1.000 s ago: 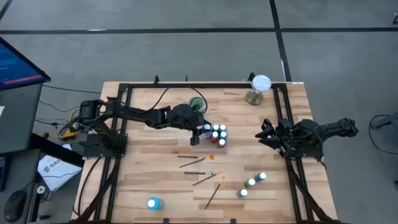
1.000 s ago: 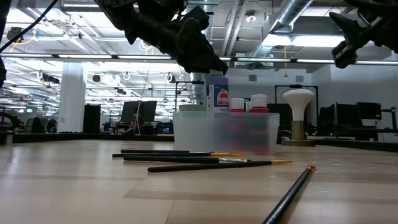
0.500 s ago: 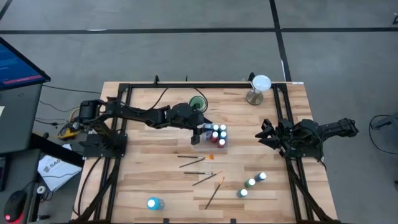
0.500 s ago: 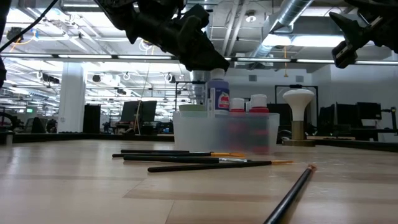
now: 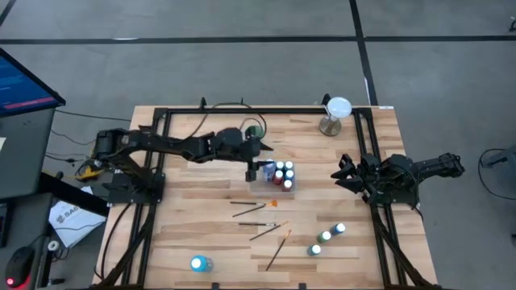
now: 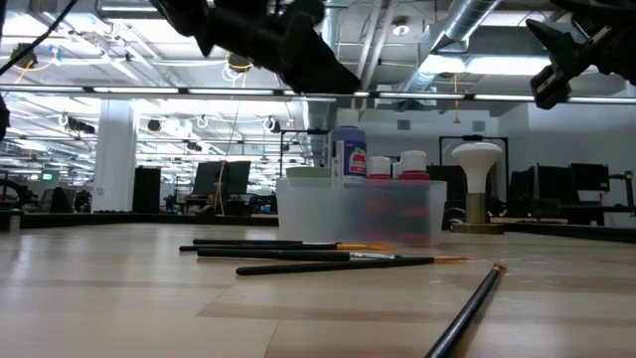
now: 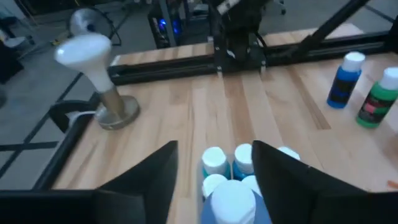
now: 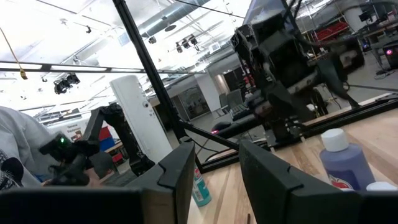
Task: Pick & Place Paint Supplies
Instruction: Put the large light blue paint bottle into the transparent bin
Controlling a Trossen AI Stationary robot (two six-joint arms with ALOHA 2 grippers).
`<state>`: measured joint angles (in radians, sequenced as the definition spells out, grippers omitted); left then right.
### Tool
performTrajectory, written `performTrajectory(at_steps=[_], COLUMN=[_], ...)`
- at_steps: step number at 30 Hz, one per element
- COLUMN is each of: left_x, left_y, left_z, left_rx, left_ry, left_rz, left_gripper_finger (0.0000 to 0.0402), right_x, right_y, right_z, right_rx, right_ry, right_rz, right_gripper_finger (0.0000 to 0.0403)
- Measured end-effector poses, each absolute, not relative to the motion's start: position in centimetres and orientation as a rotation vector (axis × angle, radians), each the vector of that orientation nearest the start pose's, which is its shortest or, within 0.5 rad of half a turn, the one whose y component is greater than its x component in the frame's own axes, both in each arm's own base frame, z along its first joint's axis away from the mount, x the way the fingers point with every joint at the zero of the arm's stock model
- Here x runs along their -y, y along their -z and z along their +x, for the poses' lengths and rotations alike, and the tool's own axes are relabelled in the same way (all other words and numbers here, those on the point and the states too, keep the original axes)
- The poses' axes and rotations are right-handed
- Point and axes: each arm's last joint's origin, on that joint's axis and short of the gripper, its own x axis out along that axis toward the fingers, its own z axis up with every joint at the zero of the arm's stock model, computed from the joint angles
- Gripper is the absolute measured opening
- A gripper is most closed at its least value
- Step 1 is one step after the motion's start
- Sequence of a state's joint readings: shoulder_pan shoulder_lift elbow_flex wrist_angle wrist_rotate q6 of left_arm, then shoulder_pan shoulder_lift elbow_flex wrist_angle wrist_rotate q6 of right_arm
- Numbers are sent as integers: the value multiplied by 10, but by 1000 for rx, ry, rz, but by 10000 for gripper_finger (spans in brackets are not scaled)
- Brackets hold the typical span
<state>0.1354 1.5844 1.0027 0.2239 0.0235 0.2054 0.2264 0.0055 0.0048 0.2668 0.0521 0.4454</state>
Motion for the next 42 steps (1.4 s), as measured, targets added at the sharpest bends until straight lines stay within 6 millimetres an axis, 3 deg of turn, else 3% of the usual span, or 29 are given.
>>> performTrajectory(at_steps=[3, 6, 13, 18, 24, 30, 42], left_x=[-43, -26, 45, 93, 136, 160, 165], left_y=[-272, -302, -356, -369, -346, -306, -243], left_z=[334, 307, 229, 189, 167, 157, 157], left_rx=[-330, -305, -214, -144, -231, -390, -373], left_ry=[-72, 35, 478, 675, 761, 822, 828], left_rz=[157, 80, 134, 139, 142, 111, 131], left_gripper_finger=[246, 282, 305, 303, 302, 302, 302], right_x=[-20, -20, -20, -20, -20, -20, -20], right_y=[-190, -190, -190, -190, -190, -190, -190], right_z=[92, 92, 92, 92, 92, 92, 92], right_rx=[221, 221, 221, 221, 220, 220, 220], right_ry=[-229, -229, -229, -229, -229, -229, -230], right_rz=[479, 478, 478, 479, 479, 478, 478], right_gripper_finger=[122, 122, 122, 122, 122, 122, 122])
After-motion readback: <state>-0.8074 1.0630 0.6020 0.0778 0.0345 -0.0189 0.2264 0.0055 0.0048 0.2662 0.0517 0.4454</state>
